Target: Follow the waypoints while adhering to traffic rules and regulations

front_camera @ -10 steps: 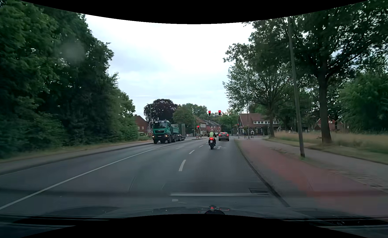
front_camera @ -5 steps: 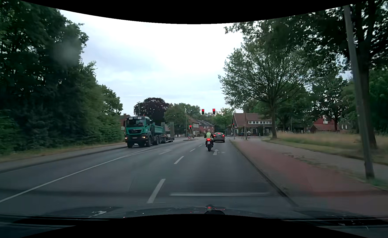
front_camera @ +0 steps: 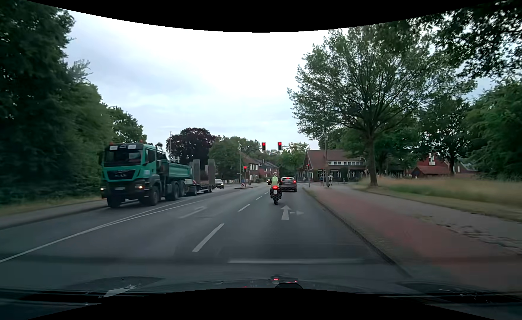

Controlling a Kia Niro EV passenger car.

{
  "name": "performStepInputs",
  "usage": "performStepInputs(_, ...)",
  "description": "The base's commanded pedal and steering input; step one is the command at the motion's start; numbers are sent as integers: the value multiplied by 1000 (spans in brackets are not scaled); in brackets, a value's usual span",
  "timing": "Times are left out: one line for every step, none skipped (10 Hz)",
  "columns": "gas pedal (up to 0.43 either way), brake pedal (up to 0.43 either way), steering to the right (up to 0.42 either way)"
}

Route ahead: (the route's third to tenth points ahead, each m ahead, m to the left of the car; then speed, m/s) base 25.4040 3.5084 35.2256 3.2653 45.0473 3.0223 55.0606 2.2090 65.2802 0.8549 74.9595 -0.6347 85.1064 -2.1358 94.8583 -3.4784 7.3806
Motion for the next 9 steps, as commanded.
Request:
performStepInputs(0, 244, 43)
performStepInputs(0, 250, 43)
performStepInputs(0, 250, 43)
performStepInputs(0, 250, 43)
performStepInputs(0, 250, 43)
performStepInputs(0, 256, 41)
performStepInputs(0, 256, 40)
performStepInputs(0, 262, 38)
performStepInputs(0, 274, 35)
